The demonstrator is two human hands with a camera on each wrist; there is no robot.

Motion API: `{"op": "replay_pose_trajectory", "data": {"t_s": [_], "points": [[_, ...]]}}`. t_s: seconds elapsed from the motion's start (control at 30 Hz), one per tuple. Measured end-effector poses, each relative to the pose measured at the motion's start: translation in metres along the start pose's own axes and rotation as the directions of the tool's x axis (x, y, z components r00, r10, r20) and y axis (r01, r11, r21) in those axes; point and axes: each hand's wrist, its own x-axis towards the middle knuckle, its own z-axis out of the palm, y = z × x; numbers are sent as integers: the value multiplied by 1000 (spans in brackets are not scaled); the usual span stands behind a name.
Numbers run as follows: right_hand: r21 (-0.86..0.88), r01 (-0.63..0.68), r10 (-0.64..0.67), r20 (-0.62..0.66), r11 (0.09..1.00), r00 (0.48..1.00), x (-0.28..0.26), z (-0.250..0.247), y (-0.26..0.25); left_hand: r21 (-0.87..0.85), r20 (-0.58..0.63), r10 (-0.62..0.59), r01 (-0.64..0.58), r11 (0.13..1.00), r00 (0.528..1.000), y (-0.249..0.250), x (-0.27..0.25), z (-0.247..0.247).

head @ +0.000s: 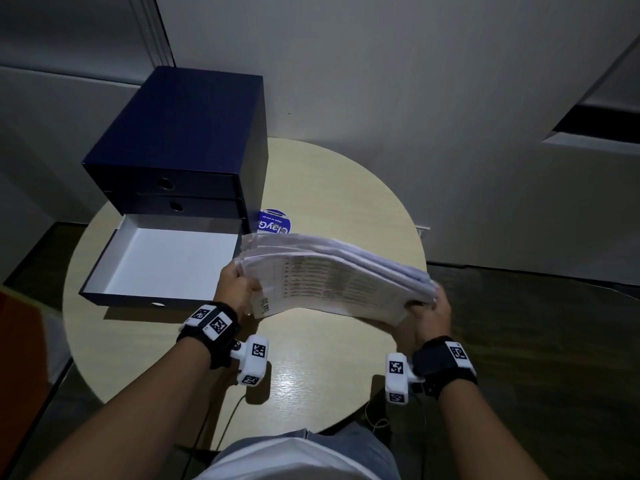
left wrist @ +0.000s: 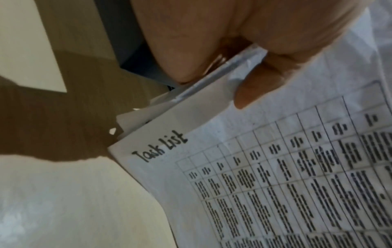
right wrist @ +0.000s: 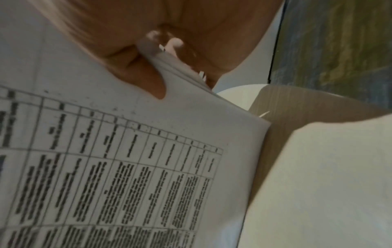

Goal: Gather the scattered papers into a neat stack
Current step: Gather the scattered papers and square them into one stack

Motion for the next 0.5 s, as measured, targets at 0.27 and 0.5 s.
{"op": "replay_pose_trajectory", "data": {"t_s": [0.27,0.5], "points": [[-60,9,-7,34,998,999,-2,1,-7,-105,67,146,-138,985,987,20,-18,12],[98,35,-44,88,995,995,-19,3,-19,-202,124,174,-146,968,977,12,-12,-1]]}}
